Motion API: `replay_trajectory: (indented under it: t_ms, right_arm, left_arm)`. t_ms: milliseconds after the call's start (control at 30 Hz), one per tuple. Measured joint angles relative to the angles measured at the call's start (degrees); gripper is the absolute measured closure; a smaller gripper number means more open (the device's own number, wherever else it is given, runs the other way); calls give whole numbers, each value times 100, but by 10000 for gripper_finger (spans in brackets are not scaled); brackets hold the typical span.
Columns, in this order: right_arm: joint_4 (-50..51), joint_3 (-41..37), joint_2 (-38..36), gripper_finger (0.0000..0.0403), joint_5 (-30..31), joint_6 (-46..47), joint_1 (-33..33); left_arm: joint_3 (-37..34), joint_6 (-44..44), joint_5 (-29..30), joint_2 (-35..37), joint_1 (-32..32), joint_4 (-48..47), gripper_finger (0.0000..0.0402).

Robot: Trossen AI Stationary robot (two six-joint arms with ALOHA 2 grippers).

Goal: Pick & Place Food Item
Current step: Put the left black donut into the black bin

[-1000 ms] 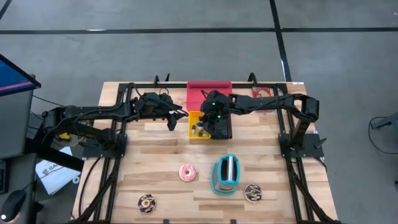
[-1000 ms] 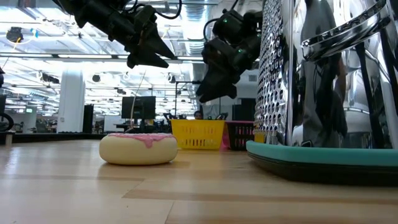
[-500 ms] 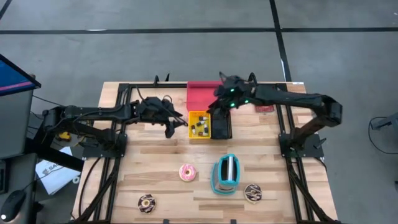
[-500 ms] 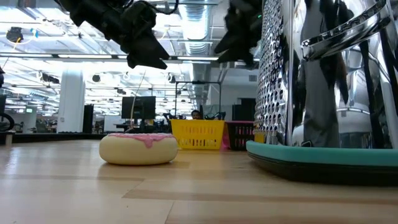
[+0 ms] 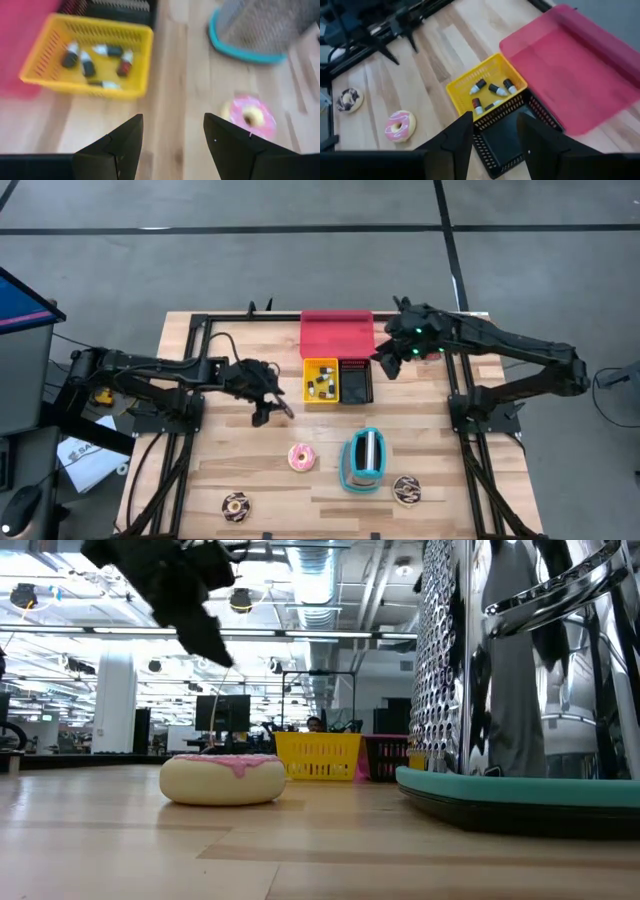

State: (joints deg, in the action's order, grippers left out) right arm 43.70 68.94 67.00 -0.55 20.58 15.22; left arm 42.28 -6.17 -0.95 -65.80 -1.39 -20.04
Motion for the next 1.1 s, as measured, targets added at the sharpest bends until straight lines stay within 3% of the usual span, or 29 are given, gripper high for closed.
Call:
replay_trajectory:
  t_ms: [500,667,900,1100]
  right_arm:
    - [830,-1,-720,260,1803,1381,-1025]
    - [1381,2,-667,261,2134,2155,-1434]
    - [2654,-6,-557,255,2311,4118,-2274]
    - [2731,-1,-548,256,2721,4968,-3091]
  left_arm:
    - [2,-906,259,1155,1411,-2014,196]
    - [2,-1071,580,1131,1769,-2052,196]
    - [2,-1523,1561,1114,1744,-1969,196]
    - [2,-1142,1511,1110,1824,-2004,196]
